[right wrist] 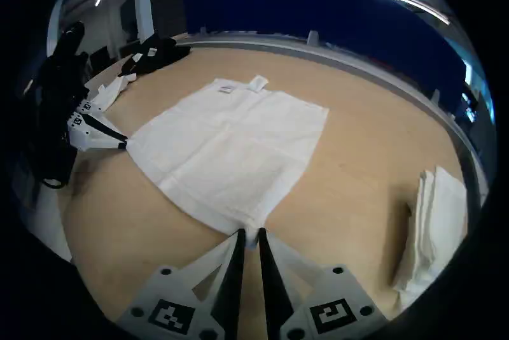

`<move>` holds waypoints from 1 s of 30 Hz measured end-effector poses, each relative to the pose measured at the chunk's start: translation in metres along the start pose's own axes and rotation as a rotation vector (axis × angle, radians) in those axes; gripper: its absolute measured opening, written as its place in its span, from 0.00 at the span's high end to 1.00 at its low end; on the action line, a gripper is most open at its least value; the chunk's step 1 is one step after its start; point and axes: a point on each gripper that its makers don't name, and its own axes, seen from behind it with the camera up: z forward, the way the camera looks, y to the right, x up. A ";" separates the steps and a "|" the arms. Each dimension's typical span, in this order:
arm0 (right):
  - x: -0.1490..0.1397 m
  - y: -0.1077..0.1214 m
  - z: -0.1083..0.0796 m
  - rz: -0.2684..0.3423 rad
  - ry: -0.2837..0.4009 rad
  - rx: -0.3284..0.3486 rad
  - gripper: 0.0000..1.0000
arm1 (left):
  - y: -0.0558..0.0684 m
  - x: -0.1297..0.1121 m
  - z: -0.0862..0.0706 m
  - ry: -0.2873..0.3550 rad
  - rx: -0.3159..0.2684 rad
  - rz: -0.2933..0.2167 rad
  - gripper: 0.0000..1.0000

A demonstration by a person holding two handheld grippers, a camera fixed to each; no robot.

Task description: Fold towel

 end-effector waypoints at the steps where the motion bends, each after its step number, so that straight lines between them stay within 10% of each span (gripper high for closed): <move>1: 0.003 0.001 -0.003 -0.001 0.003 -0.001 0.84 | 0.000 0.002 -0.003 0.004 0.000 -0.004 0.90; 30: 0.067 -0.017 -0.101 -0.054 0.078 -0.005 0.84 | 0.013 0.051 -0.099 0.068 0.030 -0.132 0.90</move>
